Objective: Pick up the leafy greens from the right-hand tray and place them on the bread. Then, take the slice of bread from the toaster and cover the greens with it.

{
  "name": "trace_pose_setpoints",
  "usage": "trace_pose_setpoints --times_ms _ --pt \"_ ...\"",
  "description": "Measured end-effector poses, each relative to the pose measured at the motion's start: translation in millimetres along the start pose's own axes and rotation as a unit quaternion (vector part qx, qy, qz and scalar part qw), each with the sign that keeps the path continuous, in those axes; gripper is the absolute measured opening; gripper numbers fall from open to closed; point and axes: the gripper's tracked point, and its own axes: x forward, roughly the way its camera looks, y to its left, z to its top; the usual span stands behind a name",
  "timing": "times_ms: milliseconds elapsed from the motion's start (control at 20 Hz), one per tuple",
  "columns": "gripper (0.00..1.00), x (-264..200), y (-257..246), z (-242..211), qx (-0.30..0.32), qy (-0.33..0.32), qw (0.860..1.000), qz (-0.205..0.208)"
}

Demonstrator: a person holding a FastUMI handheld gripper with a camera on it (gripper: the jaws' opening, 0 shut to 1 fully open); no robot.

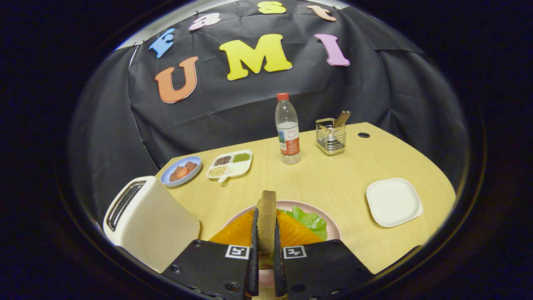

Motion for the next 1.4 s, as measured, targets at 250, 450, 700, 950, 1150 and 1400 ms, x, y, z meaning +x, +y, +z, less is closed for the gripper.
trace_pose_setpoints --times_ms 250,450,700,950,1150,1400 --pt "0.26 7 -24 -14 -0.003 0.014 1.0 -0.015" --pt "0.36 11 -33 -22 0.01 0.024 1.0 -0.011" --pt "0.54 10 -47 -26 -0.01 0.032 0.999 -0.039" --pt "0.78 -10 -51 -19 -0.032 0.017 0.998 -0.047" --pt "0.91 -61 -36 18 -0.048 -0.059 0.997 -0.032" --pt "0.95 -144 -8 68 -0.083 -0.162 0.983 -0.011"
